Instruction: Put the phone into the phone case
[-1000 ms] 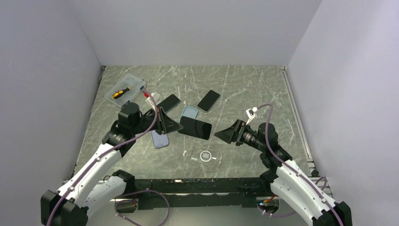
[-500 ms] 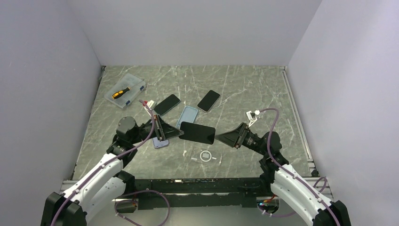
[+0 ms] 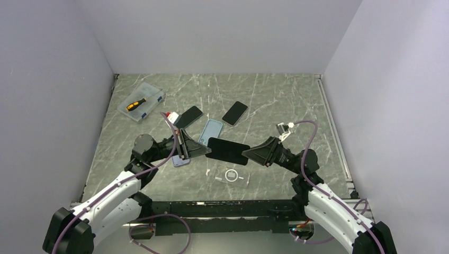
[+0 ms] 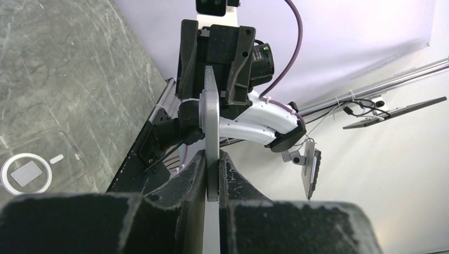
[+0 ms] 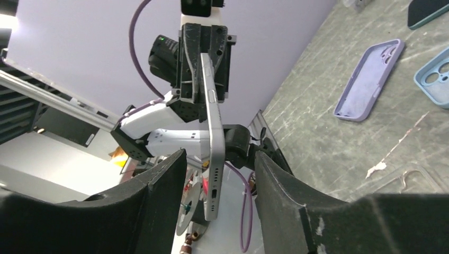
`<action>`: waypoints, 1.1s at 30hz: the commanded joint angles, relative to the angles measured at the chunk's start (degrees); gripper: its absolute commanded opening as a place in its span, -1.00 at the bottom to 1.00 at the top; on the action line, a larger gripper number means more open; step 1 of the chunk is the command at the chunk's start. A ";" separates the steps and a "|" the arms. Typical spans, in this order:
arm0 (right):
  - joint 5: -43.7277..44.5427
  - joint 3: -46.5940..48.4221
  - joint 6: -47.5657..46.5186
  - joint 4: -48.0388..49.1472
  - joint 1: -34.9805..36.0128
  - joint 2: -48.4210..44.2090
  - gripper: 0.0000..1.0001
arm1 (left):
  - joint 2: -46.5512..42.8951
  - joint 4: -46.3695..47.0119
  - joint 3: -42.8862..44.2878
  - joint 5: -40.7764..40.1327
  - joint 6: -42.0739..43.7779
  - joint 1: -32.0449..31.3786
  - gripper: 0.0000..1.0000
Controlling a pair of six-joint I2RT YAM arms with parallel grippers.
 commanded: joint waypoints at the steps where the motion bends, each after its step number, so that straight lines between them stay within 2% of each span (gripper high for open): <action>1: -0.69 -0.01 0.51 5.22 0.29 -2.09 -0.02 | -0.38 6.00 1.44 0.67 -0.28 -0.82 -1.00; 5: -1.32 -0.22 0.93 5.53 0.35 -2.54 -0.21 | -0.83 3.01 2.79 0.41 1.67 -0.87 -1.00; 10: -2.43 -0.71 1.73 6.22 0.55 -2.47 -0.33 | -0.38 2.85 3.42 0.45 2.03 -0.87 -1.00; 21: -4.45 -0.97 1.19 2.70 0.70 -3.04 -0.40 | 1.14 2.61 5.31 0.89 2.56 -0.87 -1.00; 25: -4.71 -0.83 1.32 2.89 0.74 -2.89 -0.62 | 1.36 1.20 6.07 0.85 3.55 -0.86 -1.00; 29: -4.63 -0.44 1.24 2.96 0.68 -2.72 -1.00 | 1.82 1.73 6.17 1.28 3.47 -0.82 -1.00; 33: -4.25 -0.19 1.12 3.46 0.71 -3.18 -1.00 | 2.00 0.51 6.08 1.85 4.02 -0.87 -1.00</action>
